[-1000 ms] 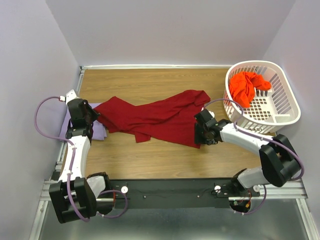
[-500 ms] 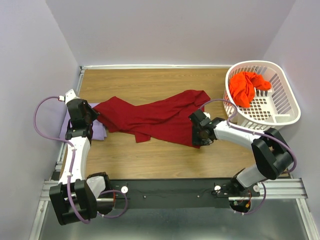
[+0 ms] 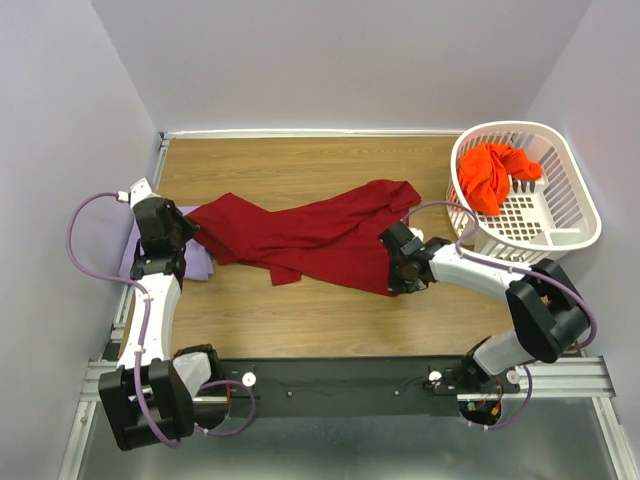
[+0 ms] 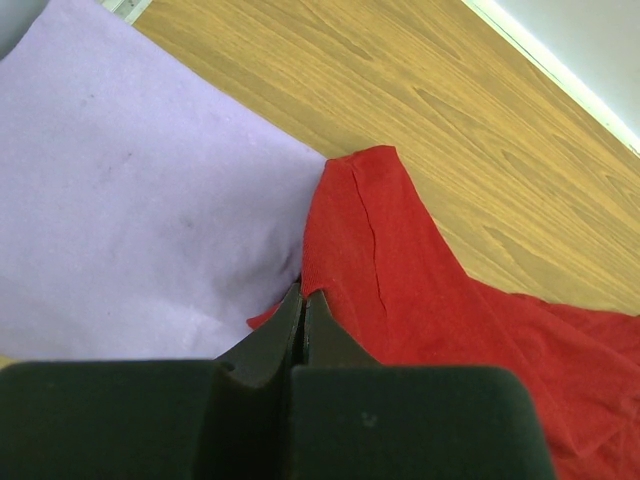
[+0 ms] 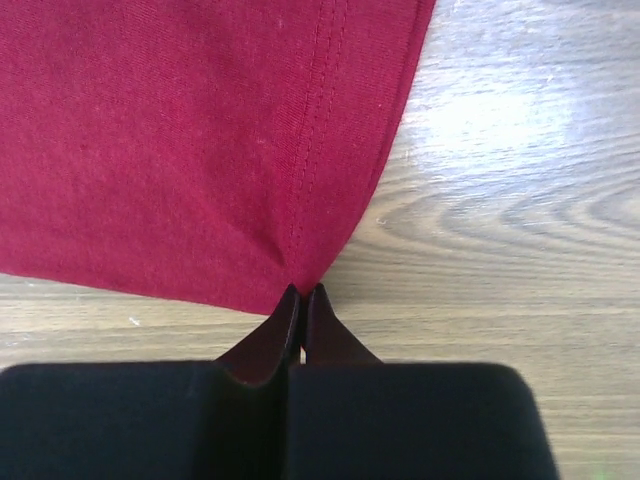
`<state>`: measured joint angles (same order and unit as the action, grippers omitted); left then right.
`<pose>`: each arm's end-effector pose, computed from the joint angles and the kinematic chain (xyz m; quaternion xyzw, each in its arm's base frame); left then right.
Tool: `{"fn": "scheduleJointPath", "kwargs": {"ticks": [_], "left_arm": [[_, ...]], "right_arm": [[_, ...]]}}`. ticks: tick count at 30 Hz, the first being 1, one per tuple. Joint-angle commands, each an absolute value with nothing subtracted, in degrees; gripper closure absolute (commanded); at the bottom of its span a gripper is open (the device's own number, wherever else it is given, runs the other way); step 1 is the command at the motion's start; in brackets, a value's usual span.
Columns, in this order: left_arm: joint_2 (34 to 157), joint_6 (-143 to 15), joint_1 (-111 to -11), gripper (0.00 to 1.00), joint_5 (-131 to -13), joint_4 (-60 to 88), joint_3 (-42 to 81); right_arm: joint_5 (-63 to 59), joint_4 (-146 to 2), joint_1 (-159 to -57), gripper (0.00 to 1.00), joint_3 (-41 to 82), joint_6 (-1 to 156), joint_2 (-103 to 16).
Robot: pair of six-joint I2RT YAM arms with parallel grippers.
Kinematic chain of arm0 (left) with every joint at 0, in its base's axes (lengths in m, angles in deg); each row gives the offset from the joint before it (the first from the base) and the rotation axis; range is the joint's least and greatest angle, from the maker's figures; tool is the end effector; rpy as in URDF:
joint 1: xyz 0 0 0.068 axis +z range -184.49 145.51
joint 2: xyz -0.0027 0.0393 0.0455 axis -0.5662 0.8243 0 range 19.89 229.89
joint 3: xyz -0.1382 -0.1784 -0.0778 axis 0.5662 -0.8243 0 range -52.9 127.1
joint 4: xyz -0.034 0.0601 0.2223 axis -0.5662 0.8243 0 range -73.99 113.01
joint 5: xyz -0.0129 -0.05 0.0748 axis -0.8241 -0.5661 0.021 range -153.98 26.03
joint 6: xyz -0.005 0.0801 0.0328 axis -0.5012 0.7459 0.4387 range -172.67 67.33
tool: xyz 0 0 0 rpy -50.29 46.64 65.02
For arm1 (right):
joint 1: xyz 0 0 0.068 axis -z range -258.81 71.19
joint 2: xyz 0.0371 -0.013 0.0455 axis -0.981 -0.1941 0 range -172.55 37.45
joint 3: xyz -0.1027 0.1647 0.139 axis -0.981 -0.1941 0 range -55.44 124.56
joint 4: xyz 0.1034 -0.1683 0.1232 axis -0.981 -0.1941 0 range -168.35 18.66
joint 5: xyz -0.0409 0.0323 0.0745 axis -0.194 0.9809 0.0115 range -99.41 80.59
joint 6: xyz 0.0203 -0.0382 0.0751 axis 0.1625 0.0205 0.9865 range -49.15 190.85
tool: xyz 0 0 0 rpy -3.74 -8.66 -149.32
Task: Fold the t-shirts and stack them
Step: Flatten the tshirt out
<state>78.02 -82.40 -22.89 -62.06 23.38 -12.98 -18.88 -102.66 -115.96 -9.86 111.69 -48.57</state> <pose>0.2515 0.0542 0.2327 -0.3069 0.7884 -0.0701 0.5285 0.2091 0.1426 0.1062 0.0448 0.9830 0.0360 0.1742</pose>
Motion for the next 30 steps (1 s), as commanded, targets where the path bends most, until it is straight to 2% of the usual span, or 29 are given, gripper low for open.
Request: {"fn": "scheduleJointPath", "kwargs": {"ticks": [1,6,10,11,17,21,30], "left_arm": [[79.6,-81.4,-23.1,1.0,-63.5,21.5,-11.9],[89.6,-82.0,-23.4,1.0,-69.3,25.1,1.4],[95.2,-84.1,-23.4,1.0,-70.1,30.5,18.2],[96.5,-84.8,-23.4,1.0,-70.4,31.5,25.9],[98.2,-84.7,-23.3,1.0,-71.3,38.3,52.7],[91.9,-84.4,-23.4,1.0,-72.0,37.3,59.2],[70.3,-83.7,-23.4,1.0,-71.5,30.5,55.6]], "right_arm": [[-24.1,-107.4,-116.1,1.0,-7.9,110.8,-48.2],[-28.6,-108.2,-109.1,1.0,4.0,103.5,-45.9],[-26.9,-108.6,-100.5,1.0,22.5,96.4,-46.8],[-26.4,-108.9,-98.0,1.0,26.3,95.3,-47.4],[-25.1,-109.8,-95.0,1.0,48.4,88.2,-47.5],[-24.2,-109.8,-95.1,0.99,55.1,84.1,-41.9],[-20.0,-109.8,-95.1,1.0,55.5,76.0,-23.4]]}}
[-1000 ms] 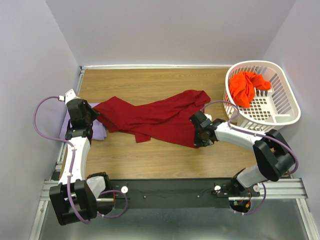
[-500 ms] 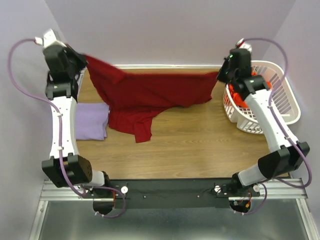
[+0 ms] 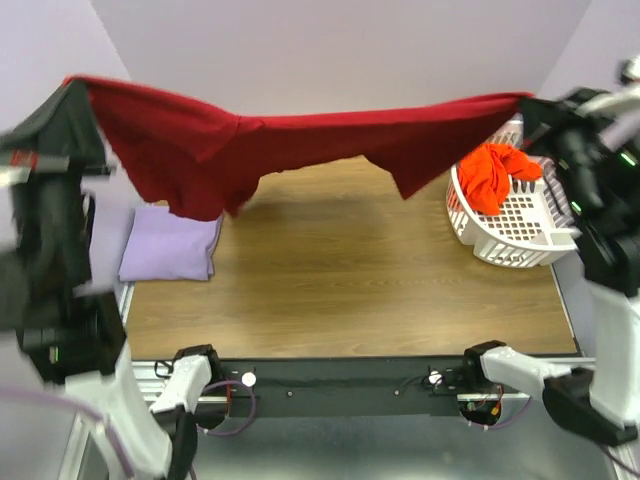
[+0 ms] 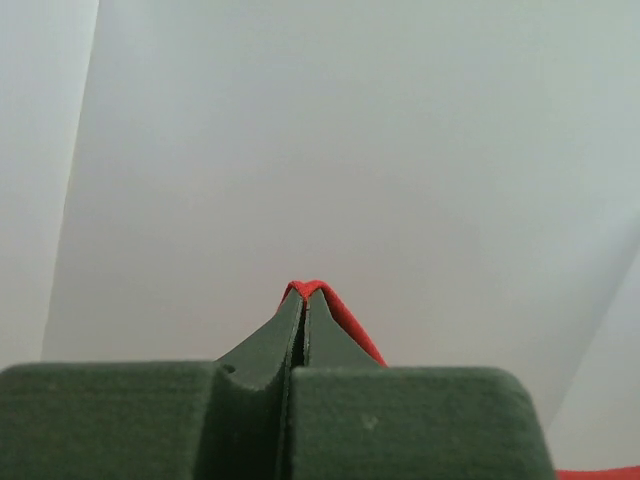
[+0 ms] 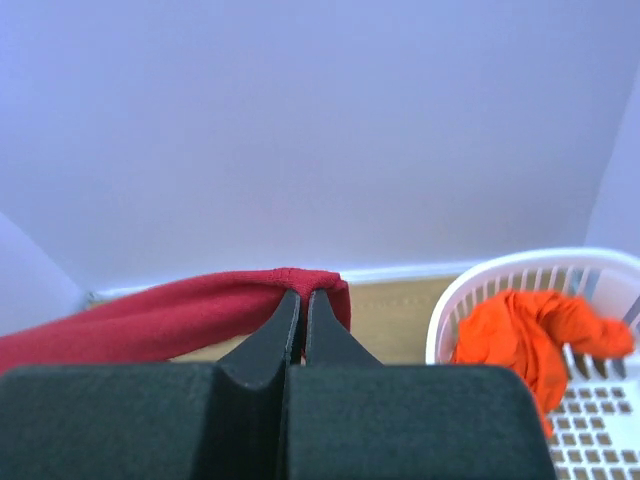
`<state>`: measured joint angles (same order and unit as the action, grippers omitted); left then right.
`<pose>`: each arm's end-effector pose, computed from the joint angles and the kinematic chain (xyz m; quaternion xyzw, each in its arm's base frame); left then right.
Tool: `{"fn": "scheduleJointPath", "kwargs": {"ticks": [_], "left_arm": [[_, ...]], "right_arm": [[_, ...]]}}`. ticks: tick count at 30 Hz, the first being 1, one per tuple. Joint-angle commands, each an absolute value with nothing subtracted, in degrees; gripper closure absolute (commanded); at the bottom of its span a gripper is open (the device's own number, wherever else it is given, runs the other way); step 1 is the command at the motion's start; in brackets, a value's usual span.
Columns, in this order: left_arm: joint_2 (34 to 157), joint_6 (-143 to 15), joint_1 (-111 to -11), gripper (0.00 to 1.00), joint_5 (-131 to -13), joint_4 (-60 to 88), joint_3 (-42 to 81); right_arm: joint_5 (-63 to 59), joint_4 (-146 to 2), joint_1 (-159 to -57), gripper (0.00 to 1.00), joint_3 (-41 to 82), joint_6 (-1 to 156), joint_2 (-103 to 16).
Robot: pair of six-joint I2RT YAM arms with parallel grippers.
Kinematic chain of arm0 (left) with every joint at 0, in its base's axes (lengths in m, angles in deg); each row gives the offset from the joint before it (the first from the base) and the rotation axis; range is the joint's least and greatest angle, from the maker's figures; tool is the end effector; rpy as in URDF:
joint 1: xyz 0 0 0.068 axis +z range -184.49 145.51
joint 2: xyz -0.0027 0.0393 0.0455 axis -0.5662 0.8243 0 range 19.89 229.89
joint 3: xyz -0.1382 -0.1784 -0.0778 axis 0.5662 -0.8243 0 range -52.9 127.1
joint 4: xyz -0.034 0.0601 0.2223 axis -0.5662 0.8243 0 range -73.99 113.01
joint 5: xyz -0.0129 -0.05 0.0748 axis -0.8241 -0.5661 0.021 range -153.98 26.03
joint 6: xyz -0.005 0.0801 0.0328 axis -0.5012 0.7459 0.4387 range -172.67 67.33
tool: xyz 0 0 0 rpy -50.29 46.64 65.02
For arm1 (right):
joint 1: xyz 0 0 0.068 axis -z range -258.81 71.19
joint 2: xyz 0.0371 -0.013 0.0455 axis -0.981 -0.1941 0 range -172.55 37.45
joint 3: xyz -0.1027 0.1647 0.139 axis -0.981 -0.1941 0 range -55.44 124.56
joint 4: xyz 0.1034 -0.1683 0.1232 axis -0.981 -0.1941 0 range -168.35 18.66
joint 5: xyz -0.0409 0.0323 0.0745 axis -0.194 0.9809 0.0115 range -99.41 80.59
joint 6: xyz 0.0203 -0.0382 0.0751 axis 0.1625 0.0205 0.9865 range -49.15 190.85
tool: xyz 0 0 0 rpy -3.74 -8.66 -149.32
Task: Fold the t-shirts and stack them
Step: Flatten the tshirt out
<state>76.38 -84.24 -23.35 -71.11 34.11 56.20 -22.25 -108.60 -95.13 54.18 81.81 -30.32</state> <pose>0.0997 0.0099 0.5956 -0.1179 0.4528 -0.1853 0.8641 0.1979 0.0402 0.5246 0.0506 0.6770 0.0985 0.7276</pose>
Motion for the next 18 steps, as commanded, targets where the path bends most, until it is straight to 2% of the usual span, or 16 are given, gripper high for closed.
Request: {"fn": "scheduleJointPath", "kwargs": {"ticks": [1,5,12,16,18], "left_arm": [[69.4,-83.4,-23.3,1.0,-71.6,30.7,55.8],[66.9,-81.9,-23.4,1.0,-71.7,32.6,59.2],[69.1,-80.0,-23.7,1.0,-72.6,33.5,62.0],[72.2,-79.5,-23.7,1.0,-75.6,32.4,57.5],[73.4,-79.1,-23.6,1.0,-77.0,30.9,50.3]], "right_arm": [[-19.4,-109.8,-95.1,1.0,55.4,75.4,-22.0],[-17.7,-110.0,-95.1,1.0,54.2,73.7,-16.1],[-19.2,-111.3,-95.1,0.99,52.1,72.4,-16.5],[-22.2,-111.3,-95.1,0.99,49.9,71.6,-19.1],[-23.0,-111.3,-95.1,0.98,48.4,71.4,-20.5]]}}
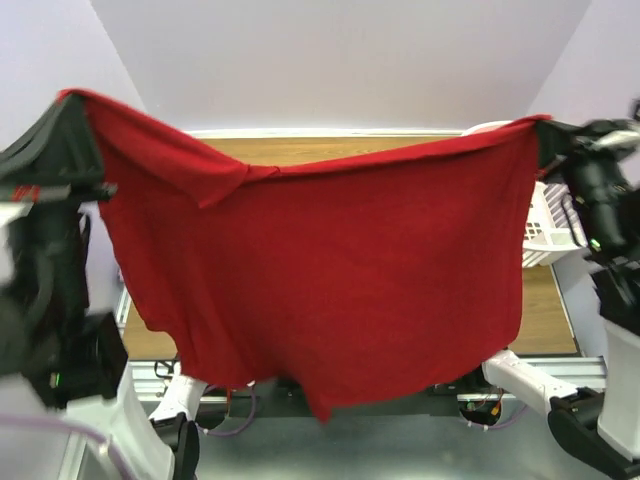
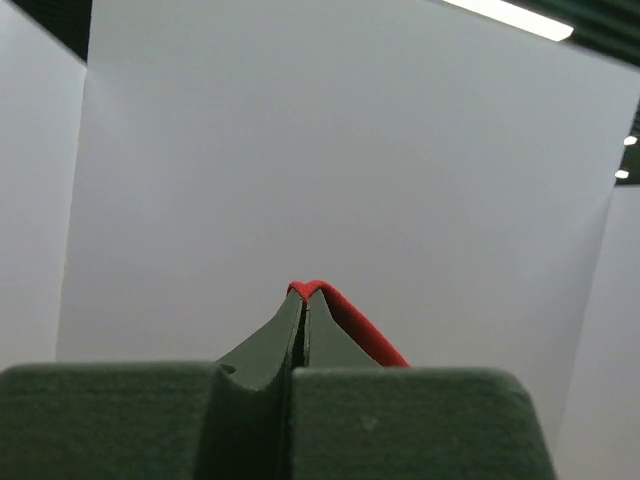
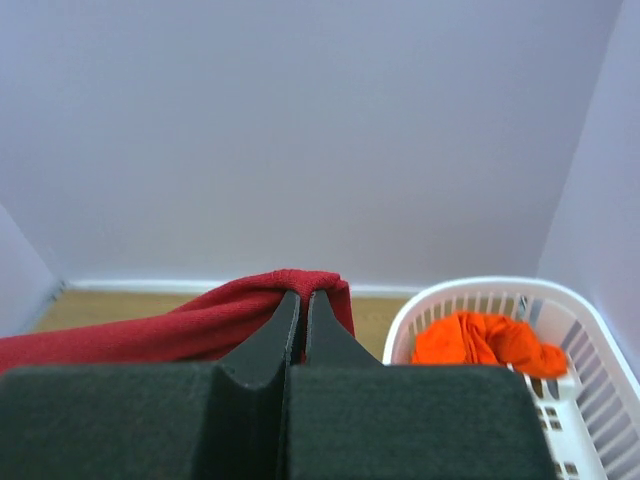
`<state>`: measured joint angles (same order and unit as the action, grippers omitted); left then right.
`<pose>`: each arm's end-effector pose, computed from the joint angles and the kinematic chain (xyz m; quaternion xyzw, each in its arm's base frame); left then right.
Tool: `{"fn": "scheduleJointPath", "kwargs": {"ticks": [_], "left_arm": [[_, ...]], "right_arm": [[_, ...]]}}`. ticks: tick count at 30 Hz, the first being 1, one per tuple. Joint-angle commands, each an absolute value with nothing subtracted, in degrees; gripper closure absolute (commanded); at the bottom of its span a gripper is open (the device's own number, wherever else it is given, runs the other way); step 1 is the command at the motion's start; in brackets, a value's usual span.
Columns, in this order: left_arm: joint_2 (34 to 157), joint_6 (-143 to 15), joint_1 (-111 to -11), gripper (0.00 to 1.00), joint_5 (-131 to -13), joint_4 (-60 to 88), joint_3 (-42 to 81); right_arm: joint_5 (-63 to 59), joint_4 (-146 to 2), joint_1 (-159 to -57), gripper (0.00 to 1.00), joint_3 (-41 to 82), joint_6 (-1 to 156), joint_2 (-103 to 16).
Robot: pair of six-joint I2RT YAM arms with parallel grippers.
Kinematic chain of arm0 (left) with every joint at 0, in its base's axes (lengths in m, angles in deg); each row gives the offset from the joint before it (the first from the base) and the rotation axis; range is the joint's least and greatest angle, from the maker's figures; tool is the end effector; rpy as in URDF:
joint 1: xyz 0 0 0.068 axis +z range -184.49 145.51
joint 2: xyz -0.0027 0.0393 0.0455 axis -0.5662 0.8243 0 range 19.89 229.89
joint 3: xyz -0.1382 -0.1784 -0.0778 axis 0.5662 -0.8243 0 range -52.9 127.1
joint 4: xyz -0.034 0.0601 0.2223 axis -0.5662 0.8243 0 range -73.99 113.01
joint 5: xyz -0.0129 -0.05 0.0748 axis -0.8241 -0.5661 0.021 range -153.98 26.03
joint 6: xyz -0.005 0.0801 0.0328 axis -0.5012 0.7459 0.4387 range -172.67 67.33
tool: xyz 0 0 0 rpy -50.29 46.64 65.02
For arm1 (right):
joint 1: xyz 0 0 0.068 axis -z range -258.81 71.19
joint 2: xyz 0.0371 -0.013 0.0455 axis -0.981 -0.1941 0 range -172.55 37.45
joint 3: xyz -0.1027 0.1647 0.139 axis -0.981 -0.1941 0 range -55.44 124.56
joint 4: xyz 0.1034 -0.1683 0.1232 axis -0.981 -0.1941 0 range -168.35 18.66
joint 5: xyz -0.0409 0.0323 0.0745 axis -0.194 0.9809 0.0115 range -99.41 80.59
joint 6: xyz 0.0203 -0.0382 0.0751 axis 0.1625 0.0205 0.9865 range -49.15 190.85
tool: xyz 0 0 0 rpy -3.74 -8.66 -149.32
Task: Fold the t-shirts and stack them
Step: Flatten the tshirt out
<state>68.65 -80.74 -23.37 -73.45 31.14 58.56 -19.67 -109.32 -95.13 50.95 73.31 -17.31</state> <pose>0.0173 -0.0095 0.6135 -0.0484 0.3656 -0.1666 0.9145 0.1182 0.0204 0.5406 -0.0044 0.6195 0.0732 0.7816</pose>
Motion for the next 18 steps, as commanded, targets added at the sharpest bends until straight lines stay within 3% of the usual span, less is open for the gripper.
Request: {"fn": "scheduleJointPath", "kwargs": {"ticks": [1,8,12,18], "left_arm": [[73.9,-78.9,-23.7,1.0,-77.3,29.1,47.6],[82.1,-77.5,-26.0,1.0,-79.6,19.5,23.1],[95.6,-74.6,-30.1,1.0,-74.2,18.1,20.4],[112.8,-75.7,-30.2,1.0,-71.1,16.4,22.8]], "right_arm": [[-22.9,-111.2,-95.1,0.97,45.7,71.4,-21.6],[-25.9,-99.4,-95.1,0.96,22.1,69.2,-30.8],[-29.3,-87.6,-94.9,0.99,13.8,68.3,-40.8],[-29.2,-76.8,-93.1,1.0,12.1,66.3,-53.9]]}}
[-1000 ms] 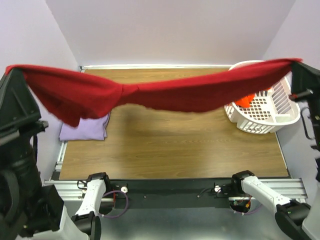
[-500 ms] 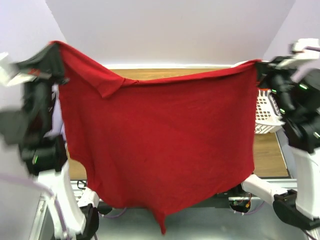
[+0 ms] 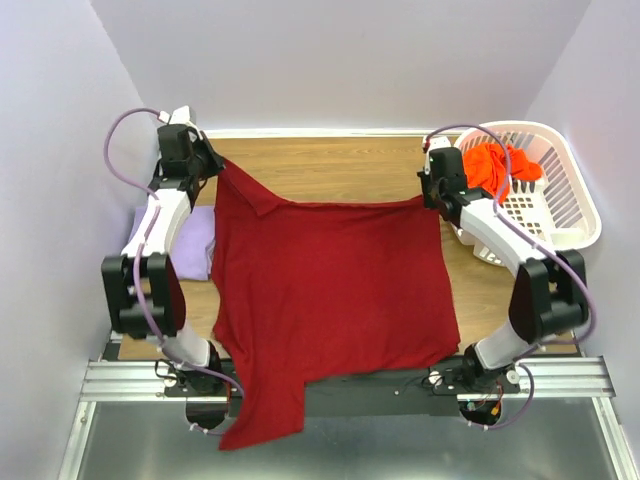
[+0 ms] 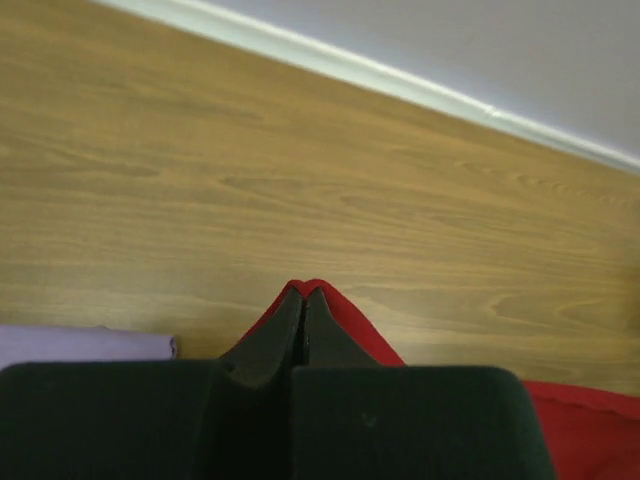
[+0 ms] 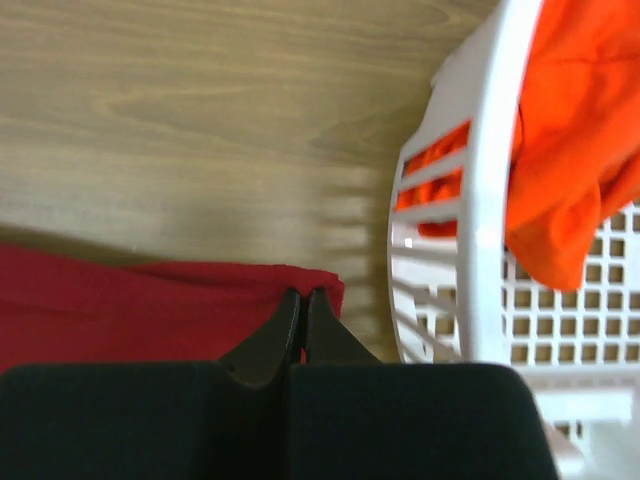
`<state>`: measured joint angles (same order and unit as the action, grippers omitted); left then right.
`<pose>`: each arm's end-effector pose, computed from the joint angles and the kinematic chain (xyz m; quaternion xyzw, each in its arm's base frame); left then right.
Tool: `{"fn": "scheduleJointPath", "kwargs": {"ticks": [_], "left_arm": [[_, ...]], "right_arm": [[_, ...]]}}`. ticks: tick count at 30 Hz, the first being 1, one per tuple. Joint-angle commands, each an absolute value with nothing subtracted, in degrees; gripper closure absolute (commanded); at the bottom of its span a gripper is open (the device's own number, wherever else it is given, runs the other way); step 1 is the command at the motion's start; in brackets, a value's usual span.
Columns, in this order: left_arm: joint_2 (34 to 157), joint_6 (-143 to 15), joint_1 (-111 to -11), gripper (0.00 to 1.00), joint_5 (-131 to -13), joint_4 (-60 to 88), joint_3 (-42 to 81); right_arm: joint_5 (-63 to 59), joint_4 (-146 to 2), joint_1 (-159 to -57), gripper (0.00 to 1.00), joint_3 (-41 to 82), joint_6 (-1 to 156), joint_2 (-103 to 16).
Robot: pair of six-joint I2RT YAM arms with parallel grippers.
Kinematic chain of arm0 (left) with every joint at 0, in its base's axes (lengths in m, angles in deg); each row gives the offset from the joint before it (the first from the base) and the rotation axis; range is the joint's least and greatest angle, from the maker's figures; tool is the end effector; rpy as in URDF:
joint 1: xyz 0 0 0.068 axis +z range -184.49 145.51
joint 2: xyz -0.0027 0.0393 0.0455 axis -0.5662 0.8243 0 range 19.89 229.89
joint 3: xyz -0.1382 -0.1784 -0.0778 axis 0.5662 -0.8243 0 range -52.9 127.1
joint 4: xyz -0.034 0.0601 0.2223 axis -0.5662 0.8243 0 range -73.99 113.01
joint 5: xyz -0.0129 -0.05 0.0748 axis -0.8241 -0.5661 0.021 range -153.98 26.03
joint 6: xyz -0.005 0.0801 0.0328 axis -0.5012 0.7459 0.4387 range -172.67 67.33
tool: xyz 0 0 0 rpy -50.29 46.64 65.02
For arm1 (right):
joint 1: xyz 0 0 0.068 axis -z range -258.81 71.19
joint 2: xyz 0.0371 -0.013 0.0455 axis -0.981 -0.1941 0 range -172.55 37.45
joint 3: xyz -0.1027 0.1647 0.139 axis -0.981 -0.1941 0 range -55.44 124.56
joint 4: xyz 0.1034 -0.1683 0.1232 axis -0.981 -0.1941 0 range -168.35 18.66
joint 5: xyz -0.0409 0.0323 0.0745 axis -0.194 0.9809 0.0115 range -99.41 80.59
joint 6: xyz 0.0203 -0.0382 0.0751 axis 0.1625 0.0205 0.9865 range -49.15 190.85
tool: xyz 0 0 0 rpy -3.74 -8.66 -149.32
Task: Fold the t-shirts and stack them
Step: Flatten the tshirt out, then fold the tshirt
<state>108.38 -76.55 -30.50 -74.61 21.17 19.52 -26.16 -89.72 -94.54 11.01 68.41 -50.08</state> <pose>0.3756 0.0119 0.2863 -0.1471 0.8102 -0.1725 0.5406 0.3383 0.0723 0.2271 -0.0798 0.8932 -0.0820 0.4348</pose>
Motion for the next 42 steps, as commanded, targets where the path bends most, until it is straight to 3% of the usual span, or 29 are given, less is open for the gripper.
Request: {"fn": "scheduleJointPath", "kwargs": {"ticks": [1,8,15,26,42], "left_arm": [[114.4,-75.8,-30.4,1.0,-71.1,16.3,23.5],[125.2,-76.4,-31.3,1.0,-72.3,13.4,28.3],[125.2,-75.7,-31.7,1.0,-71.9,14.5,28.2],[113.6,-76.6,-31.8,1.0,-67.5,25.1,22.2],[86.9,-84.8,-32.2,1.0,-64.8,34.0,-1.5]], "right_arm": [[-28.7,-76.0,-92.6,1.0,12.5,65.9,-56.9],[-26.4,-72.9,-90.6,1.0,17.0,63.9,-66.9],[-25.1,-72.7,-89.4,1.0,17.6,64.6,-68.2],[-25.3,-72.9,-89.2,0.99,11.9,65.2,-59.6],[-20.9,-82.1,-89.2,0.99,4.0,74.1,-50.7]]}}
